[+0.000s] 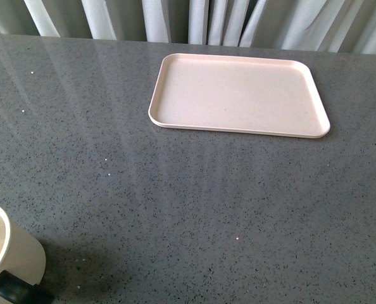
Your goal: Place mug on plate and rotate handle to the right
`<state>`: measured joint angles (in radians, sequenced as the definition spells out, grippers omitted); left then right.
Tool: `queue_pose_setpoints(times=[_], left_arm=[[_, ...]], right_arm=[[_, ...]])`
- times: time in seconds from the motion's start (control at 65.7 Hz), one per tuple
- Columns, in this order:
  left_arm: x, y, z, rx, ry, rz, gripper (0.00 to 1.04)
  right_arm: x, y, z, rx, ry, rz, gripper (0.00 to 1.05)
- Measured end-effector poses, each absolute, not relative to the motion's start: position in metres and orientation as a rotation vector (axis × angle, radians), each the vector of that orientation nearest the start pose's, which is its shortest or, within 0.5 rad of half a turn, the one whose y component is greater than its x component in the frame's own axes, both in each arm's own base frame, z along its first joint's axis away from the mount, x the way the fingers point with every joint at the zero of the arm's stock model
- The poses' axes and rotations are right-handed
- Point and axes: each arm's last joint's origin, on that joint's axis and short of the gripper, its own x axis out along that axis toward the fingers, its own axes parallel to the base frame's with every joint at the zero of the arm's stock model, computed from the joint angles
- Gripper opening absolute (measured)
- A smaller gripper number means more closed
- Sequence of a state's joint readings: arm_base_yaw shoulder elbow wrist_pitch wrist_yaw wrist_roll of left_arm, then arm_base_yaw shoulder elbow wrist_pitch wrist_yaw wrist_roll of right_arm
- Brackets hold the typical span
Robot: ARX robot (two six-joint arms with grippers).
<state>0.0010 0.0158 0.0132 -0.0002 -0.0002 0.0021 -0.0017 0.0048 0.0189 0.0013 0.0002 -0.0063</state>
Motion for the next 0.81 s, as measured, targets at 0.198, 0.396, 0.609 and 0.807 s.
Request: queue_pose_setpoints(times=[0.198, 0.396, 0.609, 0.807], left_arm=[[0.098, 0.000, 0.167, 0.002, 0.003, 0.001, 0.95], [0.098, 0.000, 0.166, -0.011, 0.053, -0.021, 0.96], [0.128, 0.007, 0.191, -0.132, 0.562, -0.111, 0.95], [0.155, 0.039, 0.210, -0.039, 0.650, -0.061, 0.95]], right_arm=[[0.097, 0.000, 0.170, -0.006, -0.015, -0.002, 0.96], [0.097, 0.000, 0.170, -0.006, -0.015, -0.002, 0.96], [0.097, 0.000, 0.170, -0.006, -0.015, -0.002, 0.96], [0.097, 0.000, 0.170, -0.006, -0.015, -0.002, 0.96]])
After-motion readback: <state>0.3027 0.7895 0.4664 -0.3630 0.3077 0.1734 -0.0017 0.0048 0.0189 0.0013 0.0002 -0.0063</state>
